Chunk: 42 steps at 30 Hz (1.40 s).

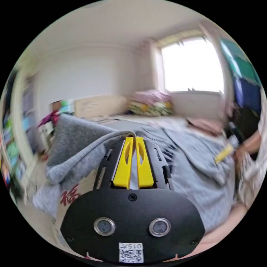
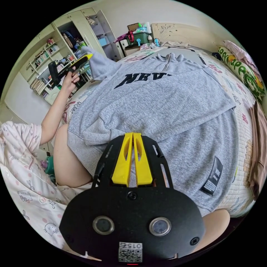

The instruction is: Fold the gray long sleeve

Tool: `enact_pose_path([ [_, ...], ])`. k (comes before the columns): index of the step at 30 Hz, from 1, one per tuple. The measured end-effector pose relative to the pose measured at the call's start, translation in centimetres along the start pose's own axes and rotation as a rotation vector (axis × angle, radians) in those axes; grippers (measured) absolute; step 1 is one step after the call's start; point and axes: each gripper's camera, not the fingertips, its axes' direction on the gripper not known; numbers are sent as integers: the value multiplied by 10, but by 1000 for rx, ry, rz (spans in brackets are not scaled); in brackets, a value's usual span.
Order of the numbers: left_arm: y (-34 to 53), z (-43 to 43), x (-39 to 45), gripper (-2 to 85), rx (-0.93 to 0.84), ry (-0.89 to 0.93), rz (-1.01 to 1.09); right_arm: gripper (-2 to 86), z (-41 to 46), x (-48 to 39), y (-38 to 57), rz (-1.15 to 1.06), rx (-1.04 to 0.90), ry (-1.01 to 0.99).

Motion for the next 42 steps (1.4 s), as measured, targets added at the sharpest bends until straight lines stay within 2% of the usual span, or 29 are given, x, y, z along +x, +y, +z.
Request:
enact_pose_path([
  [2, -25, 81, 146, 5, -252, 205, 276, -8, -15, -4, -14, 37, -17, -40],
  [3, -24, 100, 174, 5, -304, 222, 325, -8, -19, -5, -18, 48, -26, -53],
  [5, -21, 166, 260, 5, -559, 261, 492, -2, -40, -6, -26, 109, -12, -111],
  [6, -19, 176, 274, 4, -596, 244, 507, 1, -47, -6, -26, 130, 6, -126],
  [8, -16, 181, 302, 4, -547, 179, 438, 31, -75, -10, -31, 199, 67, -170],
  [13, -10, 199, 304, 6, -491, 213, 308, 90, -130, -58, -79, 131, 204, -124],
  [19, -3, 224, 303, 7, -476, 282, 263, 166, -116, -106, -144, 171, 93, -181],
  [21, 2, 230, 302, 7, -474, 293, 259, 172, -104, -123, -147, 161, 29, -135],
  [24, 11, 239, 296, 6, -480, 321, 241, 158, -83, -130, -152, 190, -89, -105],
  [28, 31, 244, 294, 5, -479, 321, 260, 97, -92, -124, -163, 218, -72, -294],
  [32, 59, 244, 280, 4, -476, 330, 252, 54, -115, -131, -167, 235, -16, -355],
  [37, 95, 231, 241, 7, -444, 351, 194, 49, -174, -143, -166, 182, 11, -244],
  [42, 143, 178, 141, 14, -249, 399, -87, 49, -197, -138, -154, 196, -53, -160],
])
